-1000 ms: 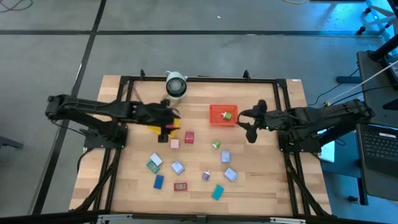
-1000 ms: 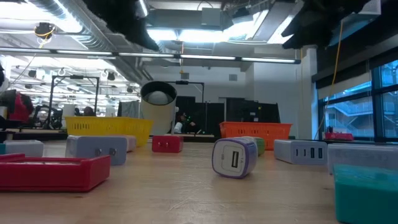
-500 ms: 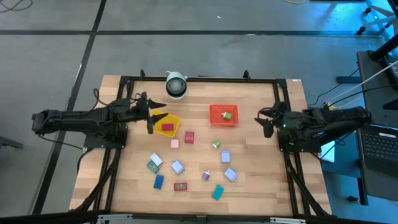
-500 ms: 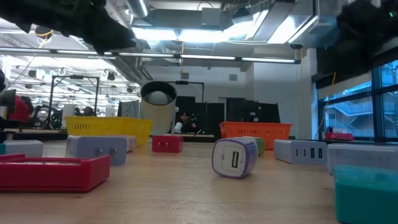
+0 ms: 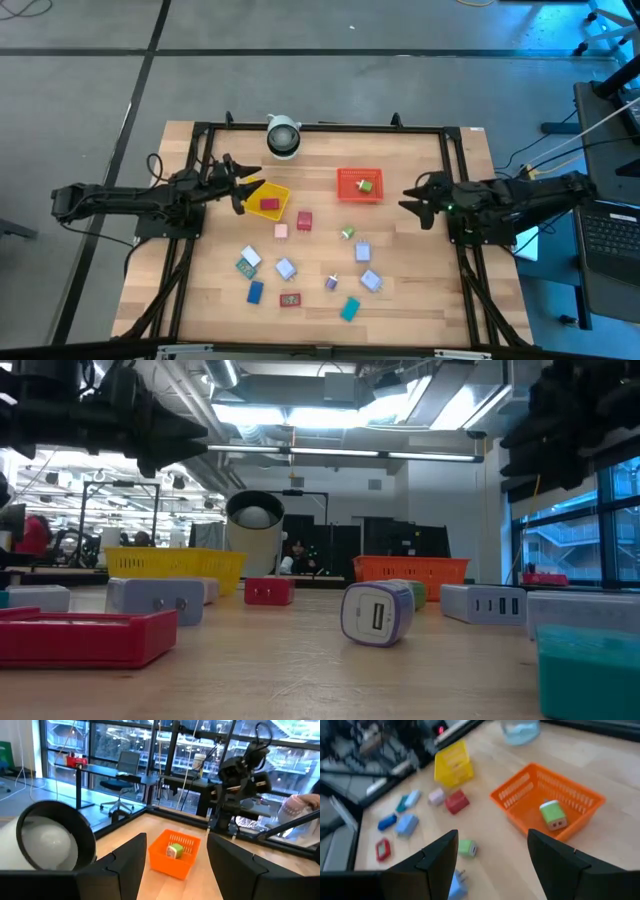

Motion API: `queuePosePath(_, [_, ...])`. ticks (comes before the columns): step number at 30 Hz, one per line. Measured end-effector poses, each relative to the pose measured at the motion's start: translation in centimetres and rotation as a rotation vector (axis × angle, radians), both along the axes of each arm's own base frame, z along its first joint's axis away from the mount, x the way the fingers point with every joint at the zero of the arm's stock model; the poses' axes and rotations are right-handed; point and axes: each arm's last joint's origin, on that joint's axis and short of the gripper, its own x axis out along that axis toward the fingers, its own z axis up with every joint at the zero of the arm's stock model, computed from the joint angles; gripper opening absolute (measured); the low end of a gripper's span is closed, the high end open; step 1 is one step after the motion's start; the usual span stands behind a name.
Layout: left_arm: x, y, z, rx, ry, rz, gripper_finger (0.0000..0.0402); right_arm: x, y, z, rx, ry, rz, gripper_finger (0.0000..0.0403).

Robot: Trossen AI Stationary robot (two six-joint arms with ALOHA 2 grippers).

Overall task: Pick & Place Office items
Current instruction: Put the top light blue charger adapter into the orange bin

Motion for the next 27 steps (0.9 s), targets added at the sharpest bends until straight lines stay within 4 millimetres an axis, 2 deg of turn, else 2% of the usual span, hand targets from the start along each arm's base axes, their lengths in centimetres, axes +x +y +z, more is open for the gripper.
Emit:
queuePosePath(3, [0.0,0.0,0.0,0.003,-0.001,0.0,0.0205,1.1,0.3,0.7,-0.056,0.072,0.064,0.024])
queuePosePath(9, [0.0,0.0,-0.1,0.023,0.011,0.006,0.0206,2.9,1.1,0.9,-0.275,0.333,0.264,0.024])
queuePosePath(14, [0.0,0.0,-0.1,0.032,0.015,0.006,0.0205,5.2,2.1,2.0,-0.34,0.367,0.475,0.024])
queuePosePath(17, [0.0,0.0,-0.1,0.032,0.015,0.006,0.0205,6.6,2.7,3.0,-0.379,0.366,0.543,0.024])
queuePosePath(21, [0.0,0.0,-0.1,0.032,0.016,0.006,0.0205,8.2,3.0,3.4,-0.317,0.389,0.481,0.024])
queuePosePath(25, [0.0,0.0,-0.1,0.032,0.016,0.006,0.0204,9.6,3.1,2.5,-0.043,0.418,0.159,0.024])
queuePosePath(27, [0.0,0.0,-0.1,0.034,0.017,0.006,0.0203,10.1,3.6,1.4,0.09,0.464,0.096,0.024])
